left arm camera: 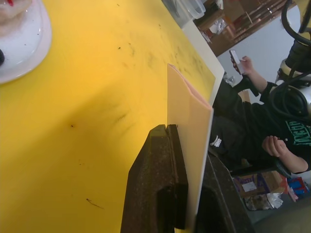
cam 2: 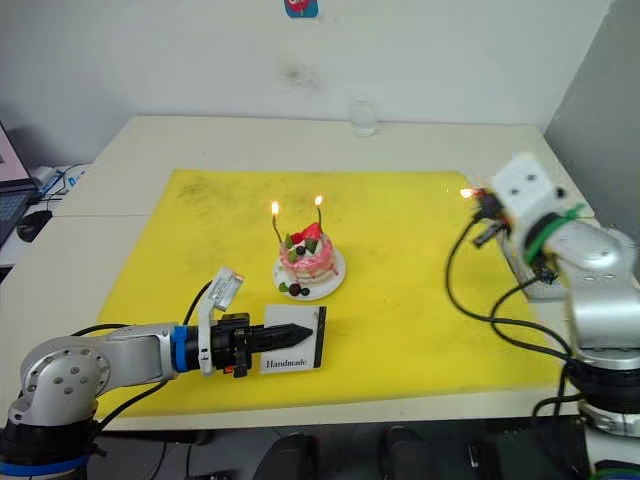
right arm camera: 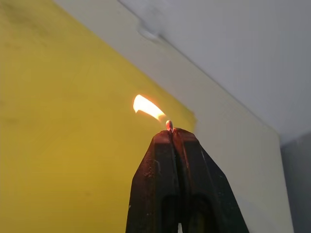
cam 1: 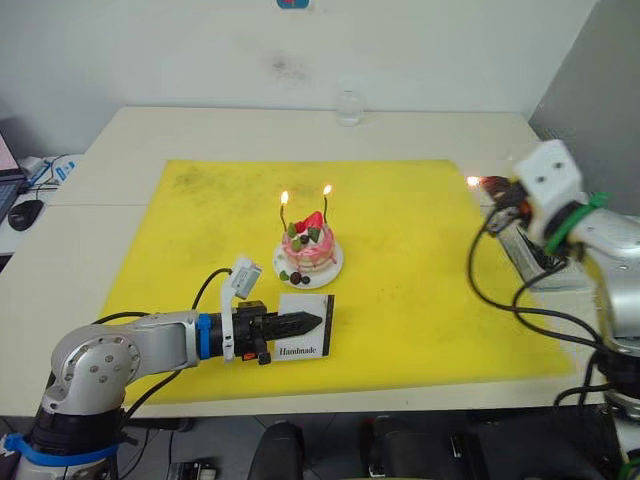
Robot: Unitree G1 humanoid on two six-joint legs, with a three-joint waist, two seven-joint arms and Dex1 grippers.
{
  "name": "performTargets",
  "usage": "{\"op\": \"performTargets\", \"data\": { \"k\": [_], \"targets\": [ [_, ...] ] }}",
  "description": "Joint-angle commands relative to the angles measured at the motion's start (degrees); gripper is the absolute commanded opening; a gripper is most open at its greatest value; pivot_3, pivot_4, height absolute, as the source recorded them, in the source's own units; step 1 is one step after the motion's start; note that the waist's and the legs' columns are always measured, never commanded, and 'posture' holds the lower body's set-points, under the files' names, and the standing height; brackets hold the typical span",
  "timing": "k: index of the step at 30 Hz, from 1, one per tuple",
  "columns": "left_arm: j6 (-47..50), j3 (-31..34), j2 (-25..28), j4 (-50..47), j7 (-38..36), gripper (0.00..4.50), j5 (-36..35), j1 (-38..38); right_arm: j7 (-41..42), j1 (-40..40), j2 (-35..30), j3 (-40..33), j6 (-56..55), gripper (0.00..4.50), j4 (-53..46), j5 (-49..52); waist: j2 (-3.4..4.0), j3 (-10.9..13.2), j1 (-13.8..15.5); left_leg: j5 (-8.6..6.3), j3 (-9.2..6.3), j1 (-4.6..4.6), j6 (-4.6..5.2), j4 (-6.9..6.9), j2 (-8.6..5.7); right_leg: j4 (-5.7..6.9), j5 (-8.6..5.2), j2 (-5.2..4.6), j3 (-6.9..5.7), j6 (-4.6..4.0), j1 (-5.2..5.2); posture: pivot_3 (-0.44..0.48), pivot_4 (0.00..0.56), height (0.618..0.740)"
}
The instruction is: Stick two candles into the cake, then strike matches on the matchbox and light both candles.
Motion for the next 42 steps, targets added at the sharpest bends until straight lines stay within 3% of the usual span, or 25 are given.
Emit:
{"op": "performTargets", "data": {
  "k": [1,5,12,15,26,35,39,42],
  "targets": [
    [-1.3,0.6,-1.2,-2.8,0.8,0.00,-2.2,1.0,-2.8,1.4,-1.0,-6.8,3.1,0.01,5.8,1.6,0.00,0.0,-0.2,0.00,0.02,0.01,0.00,0.00,0.00,0.00,0.00,0.01,0.02,0.00,0.00,0.000,0.150,0.740],
    [-1.6,-0.1,-2.4,-3.5,2.4,0.00,-3.2,1.5,-6.4,0.3,-0.2,-10.2,7.5,0.01,14.3,3.3,0.02,0.0,-0.4,0.00,0.04,0.06,0.00,0.00,-0.01,0.06,0.00,0.08,0.06,0.00,0.00,0.000,0.150,0.740],
    [-2.5,0.0,-3.0,-4.5,4.6,0.00,-4.7,3.2,-11.3,-3.6,1.0,-9.2,5.0,0.01,24.8,4.5,0.06,0.0,-0.4,0.00,0.05,0.06,0.00,-0.01,-0.02,0.05,0.01,0.25,0.09,0.00,0.00,0.000,0.150,0.740],
    [-3.2,0.3,-3.1,-4.7,6.0,0.00,-5.6,3.7,-14.0,-4.6,2.3,-10.0,3.1,0.55,26.2,5.0,0.06,0.0,-0.4,0.00,0.05,0.05,0.00,-0.01,-0.01,0.04,0.01,0.27,0.09,0.00,0.00,0.000,0.150,0.740],
    [-3.7,0.5,-1.3,-4.3,8.6,0.00,-9.1,3.8,-14.1,-1.3,1.0,-10.5,0.7,4.43,19.8,7.7,0.09,0.0,-0.3,0.00,0.08,0.04,0.00,0.00,0.00,0.03,0.01,0.25,0.10,0.00,0.00,0.000,0.150,0.740],
    [-4.0,-0.3,4.2,-2.5,20.1,0.00,-21.2,3.9,3.6,6.3,-8.3,-6.6,-2.8,4.47,1.9,15.9,0.18,0.1,-0.3,0.00,0.04,0.08,0.00,-0.03,0.06,0.04,0.00,0.26,0.06,0.01,0.01,0.000,0.150,0.740],
    [-5.1,-2.3,5.6,-0.5,27.9,0.00,-24.7,3.7,14.1,10.3,-11.4,-5.3,1.7,4.47,-8.9,27.4,0.18,0.1,-0.2,0.00,-0.01,0.08,0.00,-0.04,0.12,0.03,0.00,0.25,0.03,0.01,0.02,0.000,0.150,0.740],
    [-5.6,-4.3,5.6,0.5,31.1,0.00,-25.2,3.1,16.2,11.0,-12.3,-3.4,3.9,4.47,-13.5,31.8,0.18,0.1,-0.2,0.00,-0.01,0.08,0.00,-0.03,0.13,0.03,0.00,0.16,0.06,0.01,0.03,0.000,0.150,0.740]
  ]
}}
